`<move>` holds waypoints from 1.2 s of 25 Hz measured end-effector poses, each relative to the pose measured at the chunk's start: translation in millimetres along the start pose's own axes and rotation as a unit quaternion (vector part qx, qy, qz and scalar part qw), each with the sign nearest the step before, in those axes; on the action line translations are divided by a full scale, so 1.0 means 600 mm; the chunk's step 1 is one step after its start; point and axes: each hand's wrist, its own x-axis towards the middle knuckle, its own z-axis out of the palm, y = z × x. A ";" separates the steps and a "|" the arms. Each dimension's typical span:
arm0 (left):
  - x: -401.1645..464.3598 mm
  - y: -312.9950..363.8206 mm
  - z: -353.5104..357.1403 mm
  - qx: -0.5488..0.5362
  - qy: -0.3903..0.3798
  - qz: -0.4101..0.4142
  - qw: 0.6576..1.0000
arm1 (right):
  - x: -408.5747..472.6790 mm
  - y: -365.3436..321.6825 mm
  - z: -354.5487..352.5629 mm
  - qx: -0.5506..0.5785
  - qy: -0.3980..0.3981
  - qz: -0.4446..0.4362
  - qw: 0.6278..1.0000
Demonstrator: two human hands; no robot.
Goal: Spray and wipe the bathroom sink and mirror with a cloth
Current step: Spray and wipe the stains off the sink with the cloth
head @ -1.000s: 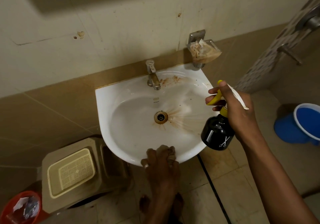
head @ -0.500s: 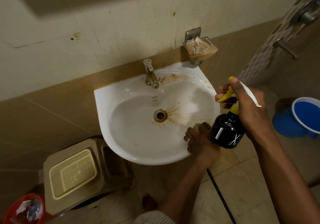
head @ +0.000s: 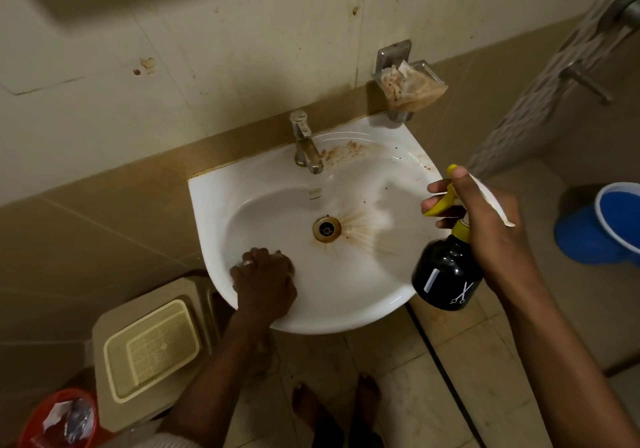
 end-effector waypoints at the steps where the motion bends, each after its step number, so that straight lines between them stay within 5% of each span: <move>1: -0.008 0.023 0.003 -0.011 -0.009 0.007 1.000 | 0.001 0.001 0.000 0.001 0.001 0.003 1.000; 6: -0.016 0.157 0.016 -0.181 -0.185 -0.011 0.966 | 0.017 -0.006 -0.019 -0.002 0.020 0.001 1.000; 15: 0.021 0.301 -0.043 -0.421 -0.277 -0.044 0.863 | 0.039 0.019 -0.030 -0.025 0.030 0.011 0.999; 18: 0.033 0.268 -0.051 -0.543 -0.308 -0.014 0.781 | 0.047 0.021 -0.013 -0.018 0.021 0.013 1.000; 20: 0.022 0.214 -0.062 -0.623 -0.256 -0.008 0.739 | 0.052 0.021 0.001 -0.012 0.009 0.013 1.000; 22: 0.021 0.139 -0.043 -0.608 -0.127 -0.003 0.784 | 0.057 0.026 0.016 -0.004 0.004 0.016 1.000; 24: 0.029 0.058 -0.014 -0.360 -0.043 -0.016 0.932 | 0.058 0.035 0.031 0.000 -0.003 0.016 1.000; 25: 0.029 0.027 -0.005 -0.198 -0.022 -0.040 0.979 | 0.057 0.039 0.039 0.000 -0.007 0.014 1.000; 27: 0.024 0.009 0.021 -0.050 0.015 -0.043 0.998 | 0.054 0.042 0.046 0.001 -0.011 0.019 1.000; 30: 0.003 0.069 0.020 -0.078 -0.051 -0.062 0.994 | 0.054 0.043 0.042 0.005 -0.010 0.029 1.000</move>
